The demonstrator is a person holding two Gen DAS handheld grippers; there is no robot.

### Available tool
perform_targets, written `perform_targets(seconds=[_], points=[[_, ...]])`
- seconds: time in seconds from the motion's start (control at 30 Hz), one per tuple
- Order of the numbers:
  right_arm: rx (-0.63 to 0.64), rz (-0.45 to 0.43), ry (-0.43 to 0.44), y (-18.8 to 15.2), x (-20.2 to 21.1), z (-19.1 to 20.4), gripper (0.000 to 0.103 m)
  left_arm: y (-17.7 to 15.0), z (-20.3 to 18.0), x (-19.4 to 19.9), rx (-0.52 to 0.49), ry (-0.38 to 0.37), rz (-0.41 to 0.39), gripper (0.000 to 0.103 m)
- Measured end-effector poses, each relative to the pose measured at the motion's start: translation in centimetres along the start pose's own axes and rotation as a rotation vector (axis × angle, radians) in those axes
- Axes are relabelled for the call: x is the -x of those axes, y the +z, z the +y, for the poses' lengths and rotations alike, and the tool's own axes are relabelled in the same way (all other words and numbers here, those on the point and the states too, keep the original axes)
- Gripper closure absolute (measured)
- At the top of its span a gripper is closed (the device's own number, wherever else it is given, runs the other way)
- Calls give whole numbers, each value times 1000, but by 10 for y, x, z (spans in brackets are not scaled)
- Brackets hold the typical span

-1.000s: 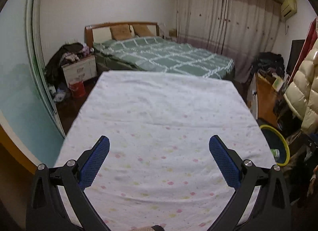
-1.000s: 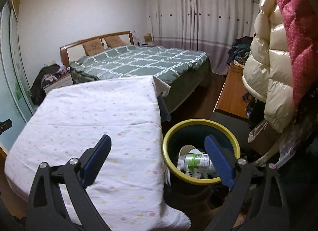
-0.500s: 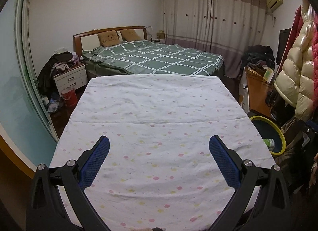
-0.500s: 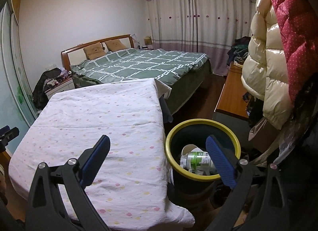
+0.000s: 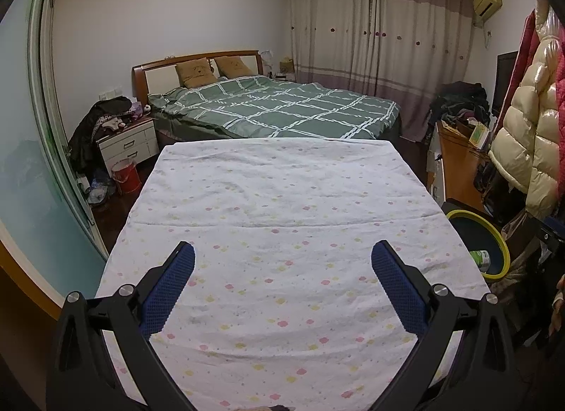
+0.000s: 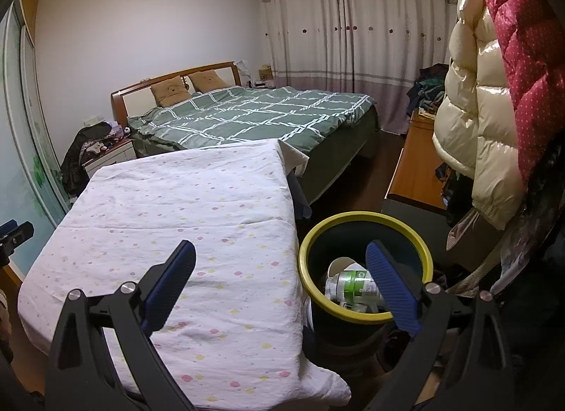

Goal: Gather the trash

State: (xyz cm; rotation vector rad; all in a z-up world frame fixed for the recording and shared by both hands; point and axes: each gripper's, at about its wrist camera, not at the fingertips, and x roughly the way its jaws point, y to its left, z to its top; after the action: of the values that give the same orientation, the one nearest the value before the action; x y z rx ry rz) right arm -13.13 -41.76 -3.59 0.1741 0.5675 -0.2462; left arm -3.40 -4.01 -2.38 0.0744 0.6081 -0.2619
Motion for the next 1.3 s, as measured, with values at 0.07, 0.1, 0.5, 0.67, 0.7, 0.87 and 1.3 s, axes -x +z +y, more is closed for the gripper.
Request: perform_targets(seconds=[0.07,0.1,0.5,0.67,0.7,0.87,1.3], points=[[0,0,-1,0,0,0,11,0,0,-1,0,-1,3,5],[-2,1,-1,0,-1,-1,11,-1,0,-1,0,-1,5,5],[-22,5,-7,-2,-5,-6,10,-3,-8,-8,-15,-16,26,5],[-21,11,-8,-2,-7,-5,10,-4,-9,-10,-16,-14,30,5],[-21,11,-8,-2,-8,-5,10,-4,-9,-10,-15,-14,31,5],[-21,12,-9,-2,-9,-5,10,-5,-9,-11,-14,-16,35,5],[-20,16,-8,-2,-11,-5,10,-8,-10,-15,-19,-25,49,5]])
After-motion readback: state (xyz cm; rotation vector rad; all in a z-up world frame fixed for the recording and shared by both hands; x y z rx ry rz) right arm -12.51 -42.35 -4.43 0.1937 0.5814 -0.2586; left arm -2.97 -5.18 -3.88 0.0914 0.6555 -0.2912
